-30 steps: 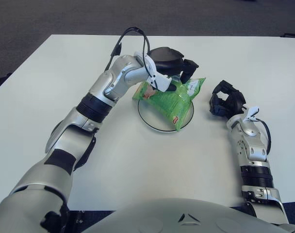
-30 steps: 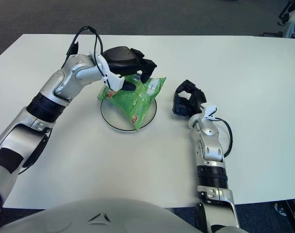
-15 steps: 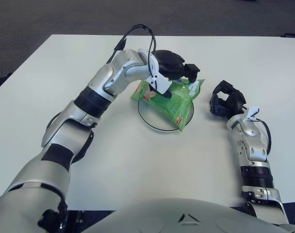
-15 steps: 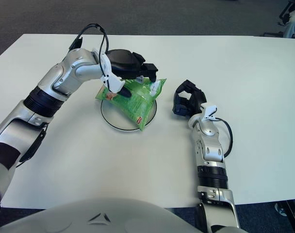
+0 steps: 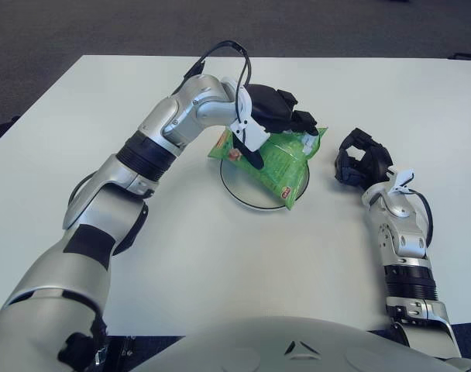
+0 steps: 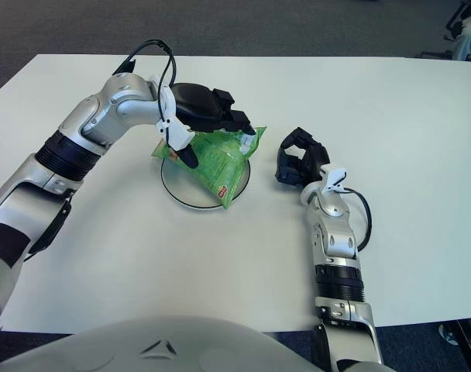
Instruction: Put the snack into the plate.
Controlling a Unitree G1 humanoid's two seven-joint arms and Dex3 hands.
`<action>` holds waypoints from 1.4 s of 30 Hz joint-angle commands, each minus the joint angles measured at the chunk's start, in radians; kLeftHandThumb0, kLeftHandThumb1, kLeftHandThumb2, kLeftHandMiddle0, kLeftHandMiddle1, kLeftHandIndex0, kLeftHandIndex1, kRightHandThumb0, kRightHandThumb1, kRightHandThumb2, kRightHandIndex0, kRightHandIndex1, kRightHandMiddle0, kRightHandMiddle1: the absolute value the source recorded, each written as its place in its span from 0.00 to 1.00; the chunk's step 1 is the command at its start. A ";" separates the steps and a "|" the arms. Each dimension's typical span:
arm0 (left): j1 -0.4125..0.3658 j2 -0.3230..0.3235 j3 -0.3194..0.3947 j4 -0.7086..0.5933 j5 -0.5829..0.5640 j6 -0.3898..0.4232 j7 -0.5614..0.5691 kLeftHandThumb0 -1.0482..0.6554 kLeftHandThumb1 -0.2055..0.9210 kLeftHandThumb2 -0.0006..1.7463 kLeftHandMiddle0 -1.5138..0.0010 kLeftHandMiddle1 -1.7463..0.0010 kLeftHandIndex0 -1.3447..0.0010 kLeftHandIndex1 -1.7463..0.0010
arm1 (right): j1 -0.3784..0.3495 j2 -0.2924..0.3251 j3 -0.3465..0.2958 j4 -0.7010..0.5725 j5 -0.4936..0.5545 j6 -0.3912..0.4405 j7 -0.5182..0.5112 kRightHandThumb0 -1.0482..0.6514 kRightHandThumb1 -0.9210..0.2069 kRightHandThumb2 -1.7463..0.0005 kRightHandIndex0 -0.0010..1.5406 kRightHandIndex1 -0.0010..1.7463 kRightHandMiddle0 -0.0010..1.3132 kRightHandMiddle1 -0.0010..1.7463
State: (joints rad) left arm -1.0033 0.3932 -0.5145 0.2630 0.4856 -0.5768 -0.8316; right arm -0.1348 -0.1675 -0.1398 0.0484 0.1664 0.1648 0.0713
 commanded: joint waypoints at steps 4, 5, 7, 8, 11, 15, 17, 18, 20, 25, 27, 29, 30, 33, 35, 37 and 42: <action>-0.039 0.023 0.016 0.058 -0.068 -0.032 -0.041 0.14 0.82 0.32 1.00 0.60 1.00 0.81 | 0.058 0.017 0.014 0.061 -0.011 0.059 0.001 0.32 0.57 0.22 0.85 1.00 0.49 1.00; -0.040 0.027 0.024 0.074 -0.089 -0.042 -0.046 0.13 0.84 0.31 1.00 0.62 1.00 0.81 | 0.057 0.017 0.013 0.062 -0.009 0.058 0.003 0.32 0.57 0.22 0.85 1.00 0.49 1.00; -0.043 0.034 0.036 0.099 -0.121 -0.057 -0.054 0.12 0.89 0.28 1.00 0.64 1.00 0.81 | 0.057 0.016 0.013 0.063 -0.008 0.058 0.004 0.32 0.57 0.22 0.85 1.00 0.49 1.00; -0.041 0.038 0.046 0.111 -0.135 -0.067 -0.049 0.11 0.92 0.25 1.00 0.66 1.00 0.80 | 0.056 0.016 0.013 0.063 -0.007 0.059 0.005 0.32 0.57 0.22 0.85 1.00 0.49 1.00; -0.035 0.046 0.068 0.133 -0.154 -0.085 -0.029 0.09 0.97 0.23 1.00 0.69 1.00 0.78 | 0.053 0.016 0.012 0.070 -0.005 0.058 0.007 0.32 0.58 0.22 0.85 1.00 0.50 1.00; -0.029 0.050 0.110 0.167 -0.196 -0.084 -0.013 0.05 0.99 0.27 1.00 0.74 1.00 0.76 | 0.051 0.020 0.008 0.075 0.000 0.061 0.007 0.32 0.58 0.21 0.85 1.00 0.50 1.00; -0.045 0.057 0.131 0.202 -0.229 -0.085 -0.028 0.04 1.00 0.29 1.00 0.77 1.00 0.74 | 0.049 0.022 0.007 0.079 0.002 0.061 0.007 0.32 0.58 0.21 0.85 1.00 0.50 1.00; -0.050 0.059 0.137 0.212 -0.238 -0.087 -0.033 0.03 1.00 0.30 1.00 0.78 1.00 0.74 | 0.048 0.022 0.006 0.080 0.002 0.061 0.007 0.32 0.58 0.21 0.85 1.00 0.50 1.00; -0.065 0.067 0.151 0.240 -0.251 -0.094 -0.035 0.03 1.00 0.31 1.00 0.79 1.00 0.72 | 0.046 0.022 0.006 0.086 0.001 0.057 0.007 0.32 0.58 0.21 0.85 1.00 0.50 1.00; -0.033 0.092 0.209 0.246 -0.200 -0.147 0.103 0.01 1.00 0.32 0.95 0.88 1.00 0.66 | 0.041 0.020 0.008 0.101 -0.005 0.043 0.010 0.32 0.58 0.21 0.84 1.00 0.50 1.00; -0.026 0.097 0.220 0.243 -0.184 -0.161 0.141 0.02 1.00 0.30 0.93 0.89 1.00 0.62 | 0.040 0.020 0.008 0.106 -0.005 0.040 0.012 0.32 0.58 0.21 0.84 1.00 0.50 1.00; -0.016 0.111 0.231 0.227 -0.164 -0.161 0.173 0.03 1.00 0.28 0.92 0.88 1.00 0.59 | 0.036 0.019 0.007 0.114 -0.004 0.037 0.015 0.32 0.58 0.21 0.84 1.00 0.50 1.00; 0.000 0.131 0.242 0.187 -0.146 -0.136 0.183 0.04 1.00 0.27 0.92 0.88 1.00 0.57 | 0.034 0.019 0.007 0.117 -0.003 0.036 0.016 0.32 0.58 0.21 0.84 1.00 0.50 1.00; 0.019 0.155 0.254 0.139 -0.089 -0.094 0.226 0.07 1.00 0.22 0.92 0.85 1.00 0.55 | 0.030 0.020 0.005 0.126 -0.001 0.034 0.019 0.32 0.58 0.21 0.84 1.00 0.50 1.00; 0.022 0.158 0.257 0.133 -0.051 -0.075 0.263 0.09 1.00 0.21 0.92 0.85 1.00 0.56 | 0.027 0.021 0.004 0.134 -0.001 0.029 0.020 0.32 0.58 0.21 0.84 1.00 0.50 1.00; 0.026 0.163 0.261 0.130 -0.031 -0.061 0.289 0.10 1.00 0.20 0.92 0.84 1.00 0.57 | 0.025 0.022 0.004 0.139 -0.001 0.026 0.022 0.32 0.58 0.21 0.84 1.00 0.50 1.00; 0.023 0.174 0.262 0.167 -0.006 -0.050 0.342 0.12 1.00 0.19 0.92 0.84 1.00 0.60 | 0.018 0.024 0.002 0.159 0.001 0.014 0.027 0.32 0.58 0.21 0.84 1.00 0.50 1.00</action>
State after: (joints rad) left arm -0.9889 0.5535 -0.2615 0.4069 0.4551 -0.6342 -0.5273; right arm -0.1697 -0.1663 -0.1470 0.1166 0.1697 0.1253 0.0954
